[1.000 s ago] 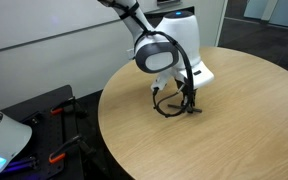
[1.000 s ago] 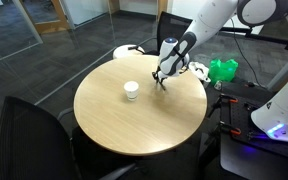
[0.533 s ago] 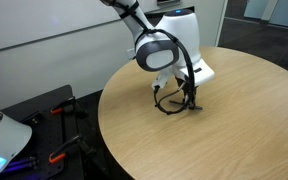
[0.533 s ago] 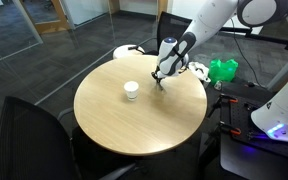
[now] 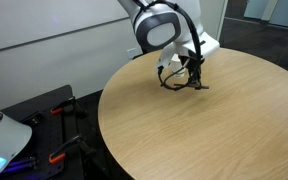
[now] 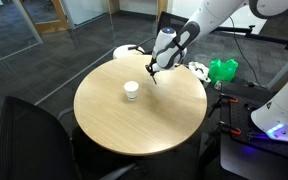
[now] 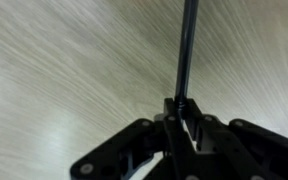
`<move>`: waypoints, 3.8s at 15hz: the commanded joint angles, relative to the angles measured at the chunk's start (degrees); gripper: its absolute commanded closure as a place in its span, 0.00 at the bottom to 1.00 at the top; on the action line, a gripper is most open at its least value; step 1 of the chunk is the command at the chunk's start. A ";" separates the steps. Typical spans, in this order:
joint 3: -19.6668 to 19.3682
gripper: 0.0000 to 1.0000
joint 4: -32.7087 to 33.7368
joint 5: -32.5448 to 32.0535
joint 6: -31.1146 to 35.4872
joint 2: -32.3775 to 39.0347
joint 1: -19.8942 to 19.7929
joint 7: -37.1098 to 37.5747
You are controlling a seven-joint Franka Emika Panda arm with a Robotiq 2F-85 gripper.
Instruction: Pick up the pen from the table and put it in the white cup
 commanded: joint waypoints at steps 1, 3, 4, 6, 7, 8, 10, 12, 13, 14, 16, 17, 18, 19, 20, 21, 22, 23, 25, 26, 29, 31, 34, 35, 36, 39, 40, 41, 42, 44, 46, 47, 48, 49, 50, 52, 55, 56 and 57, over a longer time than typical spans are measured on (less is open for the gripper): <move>-4.86 0.96 -1.09 -3.27 -4.05 -5.05 4.70 2.67; -6.81 0.96 0.45 -5.90 -8.09 -6.36 6.28 3.38; -7.48 0.96 1.08 -7.43 -10.34 -7.09 6.87 4.22; -6.62 0.96 2.75 -10.06 -15.74 -8.71 6.19 4.32; -6.04 0.96 3.56 -11.08 -17.98 -9.31 5.74 4.21; -5.10 0.96 4.49 -11.85 -20.72 -9.98 5.01 3.66; -4.10 0.96 6.40 -13.50 -26.35 -11.03 4.39 3.81; -3.27 0.96 8.47 -15.11 -31.76 -11.61 3.91 3.97; -2.84 0.96 9.54 -16.10 -34.50 -11.89 3.72 3.86; -2.06 0.96 10.52 -16.53 -37.17 -12.20 3.21 3.29; -0.58 0.96 12.49 -17.50 -42.03 -12.73 2.27 1.58; 0.18 0.96 13.47 -17.82 -44.26 -12.88 1.76 0.70; 0.99 0.96 14.48 -17.90 -46.39 -12.98 1.20 -0.36; 1.83 0.96 15.40 -18.03 -48.22 -13.07 0.56 -1.77; 2.60 0.96 16.27 -17.95 -49.93 -13.11 -0.06 -3.47; 3.34 0.96 17.20 -17.85 -51.44 -13.04 -0.79 -5.45; 4.20 0.96 18.05 -17.37 -52.99 -12.97 -1.62 -7.87; 4.93 0.96 19.03 -17.17 -54.67 -12.75 -2.47 -10.48; 6.31 0.96 20.78 -16.79 -58.06 -12.38 -4.13 -15.67; 6.85 0.96 21.64 -16.79 -59.94 -12.18 -4.92 -18.31; 7.03 0.85 20.66 -17.51 -59.52 -12.38 -5.23 -17.93; 7.18 0.85 21.30 -17.47 -60.88 -12.37 -5.92 -19.31; 7.32 0.85 21.35 -17.44 -60.99 -12.34 -6.01 -19.40; 7.36 0.96 21.35 -17.43 -60.99 -12.34 -6.00 -19.40; 7.53 0.96 21.76 -17.04 -60.12 -11.85 -6.31 -20.11; 8.86 0.96 24.05 -14.14 -61.00 -10.34 -8.49 -25.79; 9.38 0.96 24.69 -13.29 -61.72 -10.03 -9.25 -27.95; 9.99 0.96 25.49 -12.22 -62.67 -9.71 -10.19 -30.73; 10.36 0.96 26.09 -11.52 -63.13 -9.43 -10.86 -32.83; 11.10 0.96 27.91 -10.40 -65.22 -8.80 -12.34 -37.49; 11.39 0.96 29.97 -10.40 -67.62 -8.12 -13.26 -40.99; 11.60 0.96 31.13 -10.48 -68.96 -7.79 -13.69 -42.76; 11.80 0.96 32.19 -10.62 -70.32 -7.39 -14.09 -44.52; 12.08 0.96 33.30 -10.40 -71.45 -7.00 -14.53 -46.13; 12.37 0.96 34.13 -9.91 -71.82 -6.66 -14.96 -47.55; 12.98 0.96 35.20 -8.20 -71.21 -6.04 -15.77 -49.85; 14.31 0.96 35.78 -4.33 -69.54 -5.14 -17.21 -52.99; 14.67 0.96 35.82 -3.06 -68.92 -4.84 -17.64 -54.11; 15.16 0.96 35.88 -1.61 -68.58 -4.51 -18.23 -55.43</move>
